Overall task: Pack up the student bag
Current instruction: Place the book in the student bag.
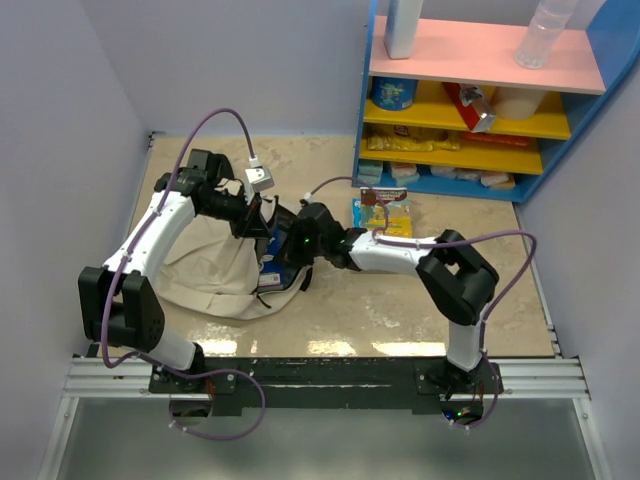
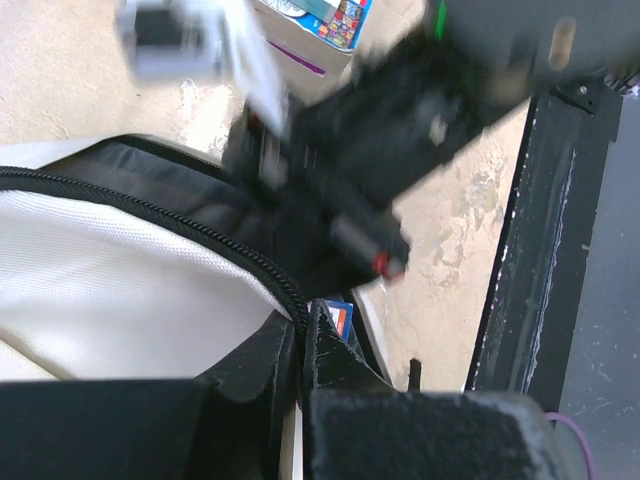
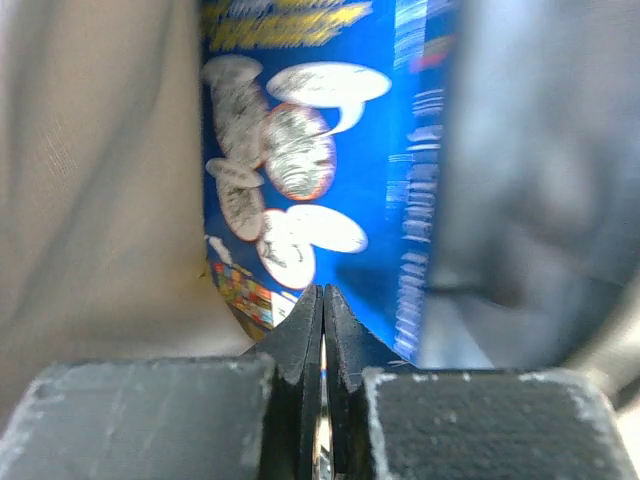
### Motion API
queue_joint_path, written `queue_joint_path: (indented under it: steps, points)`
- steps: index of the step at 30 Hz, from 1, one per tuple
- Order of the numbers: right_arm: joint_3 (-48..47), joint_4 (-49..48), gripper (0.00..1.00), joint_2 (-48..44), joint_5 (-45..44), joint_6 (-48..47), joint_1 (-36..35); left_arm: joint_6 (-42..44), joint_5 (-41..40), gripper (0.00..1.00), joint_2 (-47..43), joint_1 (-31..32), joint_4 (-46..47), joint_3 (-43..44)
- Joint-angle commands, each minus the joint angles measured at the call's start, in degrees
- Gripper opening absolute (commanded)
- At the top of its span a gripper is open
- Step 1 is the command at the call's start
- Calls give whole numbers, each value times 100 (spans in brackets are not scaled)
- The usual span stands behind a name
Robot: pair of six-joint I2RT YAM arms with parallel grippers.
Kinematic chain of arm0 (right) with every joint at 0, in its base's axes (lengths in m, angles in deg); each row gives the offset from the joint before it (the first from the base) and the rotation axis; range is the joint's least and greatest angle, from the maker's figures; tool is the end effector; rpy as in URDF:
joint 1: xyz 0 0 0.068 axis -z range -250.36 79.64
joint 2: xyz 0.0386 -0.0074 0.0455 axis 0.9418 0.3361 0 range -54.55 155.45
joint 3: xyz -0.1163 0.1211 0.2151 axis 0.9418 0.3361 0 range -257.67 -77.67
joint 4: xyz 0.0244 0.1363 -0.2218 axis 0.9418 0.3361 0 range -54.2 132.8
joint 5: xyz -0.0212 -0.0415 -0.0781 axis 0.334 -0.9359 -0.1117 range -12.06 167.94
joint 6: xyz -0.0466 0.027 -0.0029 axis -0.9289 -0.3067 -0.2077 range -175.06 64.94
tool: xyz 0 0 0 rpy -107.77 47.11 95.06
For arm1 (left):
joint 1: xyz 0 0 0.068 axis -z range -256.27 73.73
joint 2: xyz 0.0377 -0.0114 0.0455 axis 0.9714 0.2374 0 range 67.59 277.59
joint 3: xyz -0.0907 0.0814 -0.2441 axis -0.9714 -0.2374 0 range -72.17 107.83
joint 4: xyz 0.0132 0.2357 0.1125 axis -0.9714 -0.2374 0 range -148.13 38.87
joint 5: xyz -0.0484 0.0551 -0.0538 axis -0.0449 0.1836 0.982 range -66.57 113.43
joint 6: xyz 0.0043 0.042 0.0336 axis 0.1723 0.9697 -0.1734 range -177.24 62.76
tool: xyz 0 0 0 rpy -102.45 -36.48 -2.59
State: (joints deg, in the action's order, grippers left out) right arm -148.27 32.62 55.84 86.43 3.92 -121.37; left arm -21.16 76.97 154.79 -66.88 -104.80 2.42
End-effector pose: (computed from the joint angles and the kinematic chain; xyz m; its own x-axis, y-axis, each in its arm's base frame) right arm 0.2642 0.3346 0.1852 -0.9161 0.2155 -0.3382 -0.1131 0.6703 0.7334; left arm 0.2890 -0.0769 0.2951 -0.4849 0.4348 -0.7589 0.8683 0.3431 -0.3582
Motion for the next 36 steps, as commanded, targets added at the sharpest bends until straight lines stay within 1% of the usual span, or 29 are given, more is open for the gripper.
queue_joint_path:
  steps: [1, 3, 6, 13, 16, 22, 28, 32, 36]
  points:
    - [398, -209, 0, -720, -243, 105, 450, 49, 341, 0, -309, -7, 41, 153]
    - [390, -104, 0, -616, -199, 17, 460, 31, 376, 0, -282, -7, 50, 161]
    - [548, -341, 0, -501, -172, 78, 433, 14, 394, 0, -273, -7, 41, 214]
    - [706, -402, 0, -325, -269, 87, 267, 40, 315, 0, -335, 2, 23, 205]
    - [514, -192, 0, -194, -383, -9, 39, 40, 333, 0, -335, -7, 32, 205]
    - [276, -218, 0, -141, -498, 70, -225, 31, 315, 0, -361, -7, 67, 153]
    - [-128, -174, 0, 149, -559, 122, -472, -39, 289, 0, -423, -7, 146, 117]
    - [-347, -96, 0, 290, -699, 140, -507, 13, 262, 0, -449, 2, 94, 117]
    - [-295, -131, 0, 273, -858, 158, -507, 31, 245, 0, -546, 2, 146, 74]
